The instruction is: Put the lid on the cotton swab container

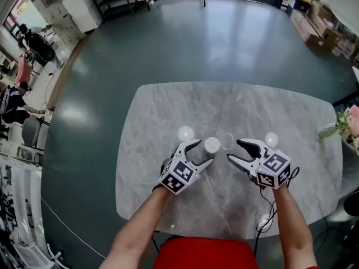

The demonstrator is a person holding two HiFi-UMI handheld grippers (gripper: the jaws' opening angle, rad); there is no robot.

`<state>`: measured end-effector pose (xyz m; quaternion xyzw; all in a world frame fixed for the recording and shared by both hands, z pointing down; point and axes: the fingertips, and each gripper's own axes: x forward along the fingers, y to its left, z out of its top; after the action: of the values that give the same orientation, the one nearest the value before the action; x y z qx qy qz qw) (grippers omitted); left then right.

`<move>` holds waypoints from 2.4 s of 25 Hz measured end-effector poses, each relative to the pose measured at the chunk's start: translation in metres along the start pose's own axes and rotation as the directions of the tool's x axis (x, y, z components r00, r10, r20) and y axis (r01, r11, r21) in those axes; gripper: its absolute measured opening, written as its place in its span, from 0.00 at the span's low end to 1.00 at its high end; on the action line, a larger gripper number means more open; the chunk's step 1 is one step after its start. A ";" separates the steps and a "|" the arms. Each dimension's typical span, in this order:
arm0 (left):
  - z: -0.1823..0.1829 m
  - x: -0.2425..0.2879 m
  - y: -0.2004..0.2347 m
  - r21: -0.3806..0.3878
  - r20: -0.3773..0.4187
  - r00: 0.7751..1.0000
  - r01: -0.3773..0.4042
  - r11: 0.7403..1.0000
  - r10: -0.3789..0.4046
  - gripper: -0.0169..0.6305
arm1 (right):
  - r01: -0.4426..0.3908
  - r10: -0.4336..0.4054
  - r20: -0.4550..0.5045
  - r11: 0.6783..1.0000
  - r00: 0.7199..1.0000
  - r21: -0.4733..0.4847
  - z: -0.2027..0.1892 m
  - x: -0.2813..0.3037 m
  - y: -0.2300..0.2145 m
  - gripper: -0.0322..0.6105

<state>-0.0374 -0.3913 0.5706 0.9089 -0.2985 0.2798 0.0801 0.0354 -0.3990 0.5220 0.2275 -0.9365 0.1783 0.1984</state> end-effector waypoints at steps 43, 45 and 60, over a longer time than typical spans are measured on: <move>-0.006 0.027 0.008 0.030 0.001 1.000 0.006 1.000 -0.006 0.45 | -0.052 -0.174 -0.317 0.804 0.932 -0.593 0.006 0.089 0.046 0.25; -0.006 0.024 0.008 0.022 0.009 1.000 -0.006 1.000 0.006 0.45 | -0.042 -0.142 -0.284 0.830 0.948 -0.556 0.008 0.087 0.045 0.26; 0.043 -0.062 0.003 -0.122 0.224 0.964 -0.119 0.985 0.144 0.45 | 0.039 -0.011 0.148 0.982 0.989 -0.186 0.071 0.012 0.069 0.32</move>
<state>-0.0602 -0.3761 0.5004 0.9079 -0.3802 0.1602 0.0745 -0.0295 -0.3758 0.4493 0.2319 -0.9583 0.0690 0.1520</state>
